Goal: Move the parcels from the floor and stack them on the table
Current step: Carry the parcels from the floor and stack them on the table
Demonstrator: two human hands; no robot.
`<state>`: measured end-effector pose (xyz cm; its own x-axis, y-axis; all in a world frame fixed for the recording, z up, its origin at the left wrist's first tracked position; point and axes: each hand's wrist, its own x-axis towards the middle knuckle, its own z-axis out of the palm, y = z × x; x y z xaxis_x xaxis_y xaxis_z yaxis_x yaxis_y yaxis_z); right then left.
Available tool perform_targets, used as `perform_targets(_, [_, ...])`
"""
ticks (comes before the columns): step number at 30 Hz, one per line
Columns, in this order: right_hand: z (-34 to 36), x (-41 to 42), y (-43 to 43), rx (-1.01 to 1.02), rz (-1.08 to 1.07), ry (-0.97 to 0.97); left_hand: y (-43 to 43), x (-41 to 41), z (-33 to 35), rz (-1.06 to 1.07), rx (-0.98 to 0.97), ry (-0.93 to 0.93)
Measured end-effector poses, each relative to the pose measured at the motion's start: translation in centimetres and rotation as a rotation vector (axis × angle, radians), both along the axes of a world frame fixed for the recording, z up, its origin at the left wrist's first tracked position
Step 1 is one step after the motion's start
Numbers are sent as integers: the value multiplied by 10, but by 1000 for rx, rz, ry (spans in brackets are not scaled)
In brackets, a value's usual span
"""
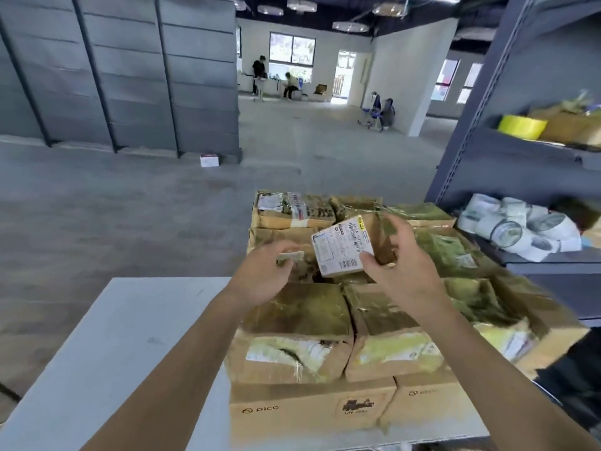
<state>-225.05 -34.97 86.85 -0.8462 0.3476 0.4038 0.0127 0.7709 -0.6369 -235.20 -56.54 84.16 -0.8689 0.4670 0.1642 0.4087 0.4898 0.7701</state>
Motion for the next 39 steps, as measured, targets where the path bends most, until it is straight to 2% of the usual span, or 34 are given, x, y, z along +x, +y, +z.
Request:
perform_targets(4, [1,-48,15,59,-52,-191,25,-44,-15,-149,-275,109])
perform_targets(7, [-5,-74,25,26,-9,-339,36,-66,-38,-254,-461,80])
perform_targets(13, [-8,-105,44,-117,47,-442,42,-82,-57,-300,-603,22])
perform_targets(18, [-1,-121,46,-117,72,-511,49,-83,-54,-292,-726,18])
perform_targets(27, [2,-127,47,160,102,-583,48,-87,-53,-261,-653,-68])
perform_targets(34, [8,-133,9,641,61,-516,50,-85,-55,-250,-657,-46])
perform_targets(39, [8,-142,-11,735,53,-544,50,-85,-55,-256,-648,-87])
